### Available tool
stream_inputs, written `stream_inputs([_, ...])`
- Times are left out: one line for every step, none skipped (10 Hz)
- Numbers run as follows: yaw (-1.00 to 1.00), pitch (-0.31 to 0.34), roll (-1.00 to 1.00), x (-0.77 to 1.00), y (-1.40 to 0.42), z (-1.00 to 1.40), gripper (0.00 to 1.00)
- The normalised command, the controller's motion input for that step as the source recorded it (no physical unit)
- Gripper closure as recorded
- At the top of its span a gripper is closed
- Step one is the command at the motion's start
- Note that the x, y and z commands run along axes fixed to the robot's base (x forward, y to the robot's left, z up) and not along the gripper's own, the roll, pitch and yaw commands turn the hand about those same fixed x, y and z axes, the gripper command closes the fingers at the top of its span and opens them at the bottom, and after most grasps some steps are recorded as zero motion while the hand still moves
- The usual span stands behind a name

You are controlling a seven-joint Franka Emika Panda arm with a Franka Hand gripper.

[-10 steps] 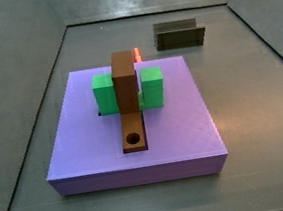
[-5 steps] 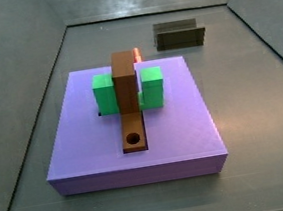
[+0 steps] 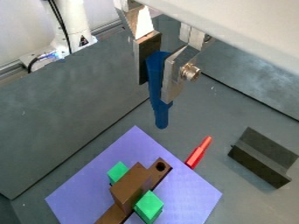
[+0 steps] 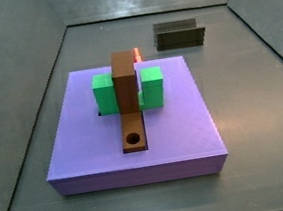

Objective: Pick up the blue object. Move up. Place the blue object on the fixture. Regrasp the blue object. Move to above the board. Insert the blue object.
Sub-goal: Insert the blue object.

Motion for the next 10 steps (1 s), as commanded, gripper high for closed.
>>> stream_inputs([0.0,-0.079,-0.2,0.0,0.0,-0.14,1.0])
stream_inputs([0.0,-0.196,-0.5,0.0,-0.29,0.0,1.0])
stream_inputs([0.0,-0.186,-0.5,0.0,-0.35,0.0,1.0])
stream_inputs([0.0,-0.147,-0.45,0.01,-0.49,-0.08,1.0])
stream_inputs([0.0,-0.11,-0.37,0.08,-0.63,-0.24,1.0])
stream_inputs([0.0,-0.079,-0.26,0.09,-0.79,-0.47,1.0])
stream_inputs([0.01,-0.053,-0.19,0.13,-0.9,-0.59,1.0])
stream_inputs([0.03,-0.049,-0.19,0.15,-0.84,-0.61,1.0])
stream_inputs([0.0,-0.027,-0.2,0.14,-0.69,-0.59,1.0])
stream_inputs([-0.02,-0.057,-0.19,0.0,-0.28,-0.68,1.0])
